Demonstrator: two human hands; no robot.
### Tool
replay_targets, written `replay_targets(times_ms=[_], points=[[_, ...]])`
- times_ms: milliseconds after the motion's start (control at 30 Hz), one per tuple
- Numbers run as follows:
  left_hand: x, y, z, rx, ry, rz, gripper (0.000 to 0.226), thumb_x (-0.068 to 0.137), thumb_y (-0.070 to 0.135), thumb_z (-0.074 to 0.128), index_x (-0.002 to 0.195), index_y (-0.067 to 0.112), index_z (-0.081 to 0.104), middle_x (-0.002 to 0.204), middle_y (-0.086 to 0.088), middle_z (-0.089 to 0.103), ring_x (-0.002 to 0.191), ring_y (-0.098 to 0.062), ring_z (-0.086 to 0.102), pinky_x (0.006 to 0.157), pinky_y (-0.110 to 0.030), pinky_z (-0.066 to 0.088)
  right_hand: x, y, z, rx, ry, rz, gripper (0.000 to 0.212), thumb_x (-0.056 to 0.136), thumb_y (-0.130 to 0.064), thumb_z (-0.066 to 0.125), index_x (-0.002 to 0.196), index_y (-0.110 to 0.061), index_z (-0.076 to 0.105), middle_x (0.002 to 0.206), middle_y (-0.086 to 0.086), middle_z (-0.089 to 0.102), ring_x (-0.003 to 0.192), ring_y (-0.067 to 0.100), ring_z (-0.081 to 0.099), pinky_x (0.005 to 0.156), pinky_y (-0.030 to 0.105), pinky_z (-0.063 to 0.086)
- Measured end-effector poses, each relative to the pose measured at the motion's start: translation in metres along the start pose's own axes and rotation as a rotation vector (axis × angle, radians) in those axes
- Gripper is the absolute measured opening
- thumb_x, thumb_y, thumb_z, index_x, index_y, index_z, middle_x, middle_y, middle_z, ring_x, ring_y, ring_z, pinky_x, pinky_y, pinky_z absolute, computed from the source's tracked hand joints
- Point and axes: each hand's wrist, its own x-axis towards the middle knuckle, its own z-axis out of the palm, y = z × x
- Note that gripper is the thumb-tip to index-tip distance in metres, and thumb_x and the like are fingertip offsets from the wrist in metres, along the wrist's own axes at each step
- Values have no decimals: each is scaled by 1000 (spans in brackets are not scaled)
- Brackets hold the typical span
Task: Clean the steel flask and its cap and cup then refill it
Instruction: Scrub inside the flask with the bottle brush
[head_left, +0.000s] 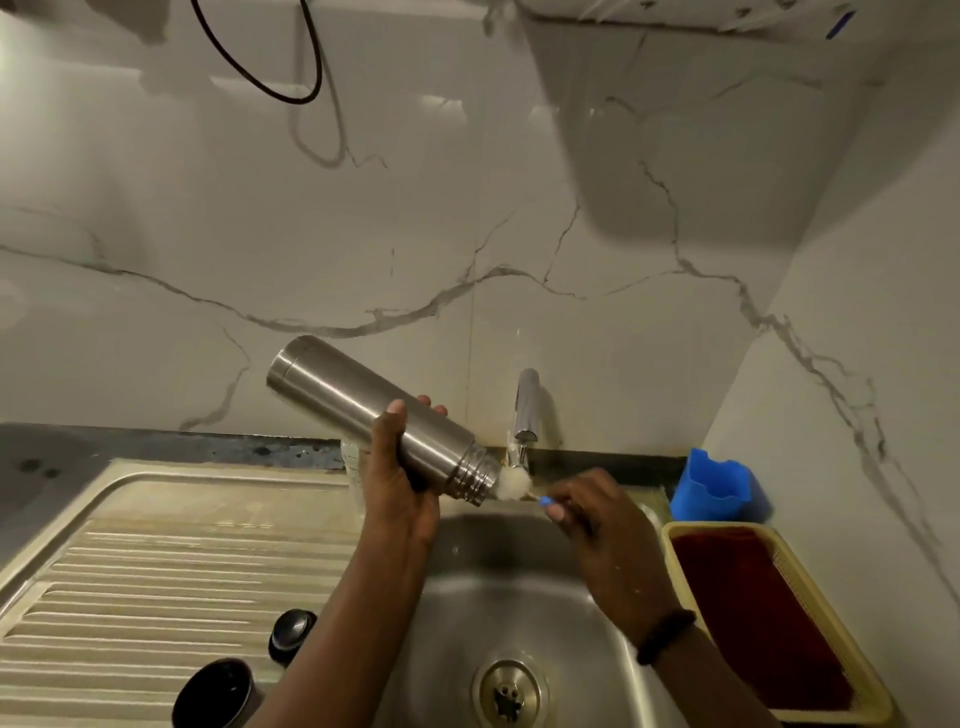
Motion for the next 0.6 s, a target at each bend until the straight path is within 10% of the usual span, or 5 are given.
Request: replay_targets(times_ms=[600], points=[[-8, -5, -2, 72, -93, -27, 127, 42, 47, 97, 147, 5, 39, 106, -9, 72, 94, -23, 73, 72, -37, 60, -6, -15, -1, 293, -276, 24, 5, 99, -30, 53, 100, -35, 56, 83, -12, 64, 74, 2, 61, 65, 14, 47]])
